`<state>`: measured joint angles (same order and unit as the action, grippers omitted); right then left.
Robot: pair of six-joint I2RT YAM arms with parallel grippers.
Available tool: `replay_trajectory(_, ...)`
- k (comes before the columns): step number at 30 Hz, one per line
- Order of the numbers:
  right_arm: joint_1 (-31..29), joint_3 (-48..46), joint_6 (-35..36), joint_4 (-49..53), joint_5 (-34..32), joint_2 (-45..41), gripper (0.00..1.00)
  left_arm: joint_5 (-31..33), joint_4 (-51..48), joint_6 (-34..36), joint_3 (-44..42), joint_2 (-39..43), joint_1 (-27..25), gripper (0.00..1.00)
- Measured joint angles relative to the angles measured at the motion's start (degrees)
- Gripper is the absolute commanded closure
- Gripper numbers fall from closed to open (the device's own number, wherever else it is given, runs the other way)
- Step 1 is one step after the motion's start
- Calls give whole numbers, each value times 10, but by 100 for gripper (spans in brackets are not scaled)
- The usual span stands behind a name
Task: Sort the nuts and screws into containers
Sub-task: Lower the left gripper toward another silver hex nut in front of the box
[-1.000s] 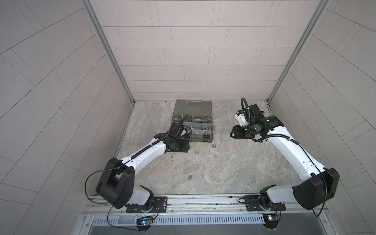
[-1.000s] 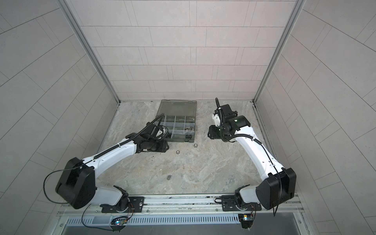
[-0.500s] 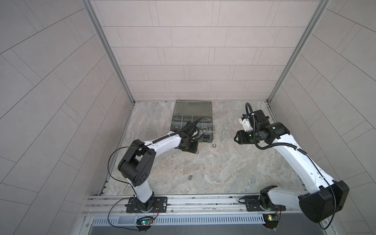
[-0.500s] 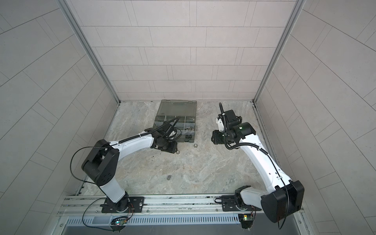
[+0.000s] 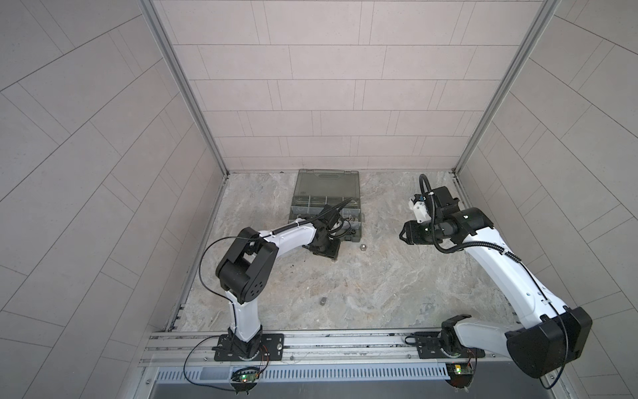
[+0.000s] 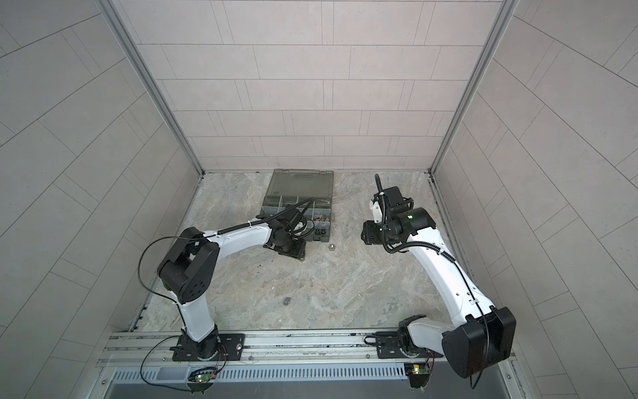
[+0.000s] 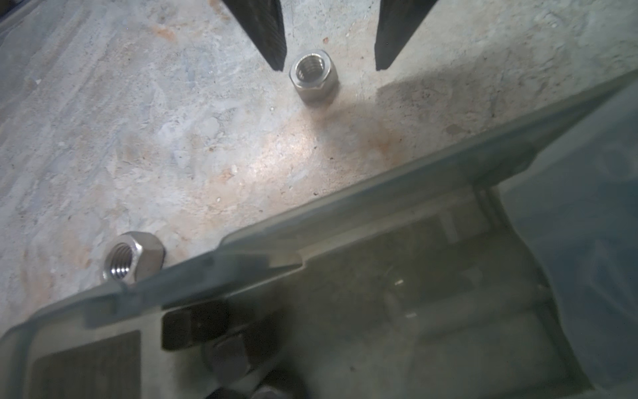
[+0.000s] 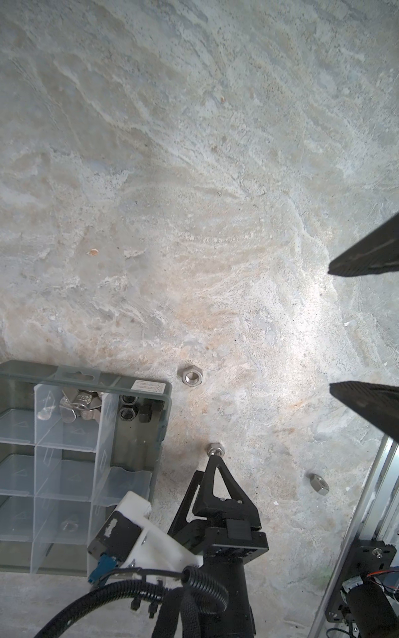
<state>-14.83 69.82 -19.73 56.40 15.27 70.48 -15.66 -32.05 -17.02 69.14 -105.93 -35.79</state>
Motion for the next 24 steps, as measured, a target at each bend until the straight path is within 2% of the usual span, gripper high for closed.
replay_trajectory(24, 0, -20, 15, 22, 24, 2, 47, -6, -19, 3, 20, -35, -10, 54)
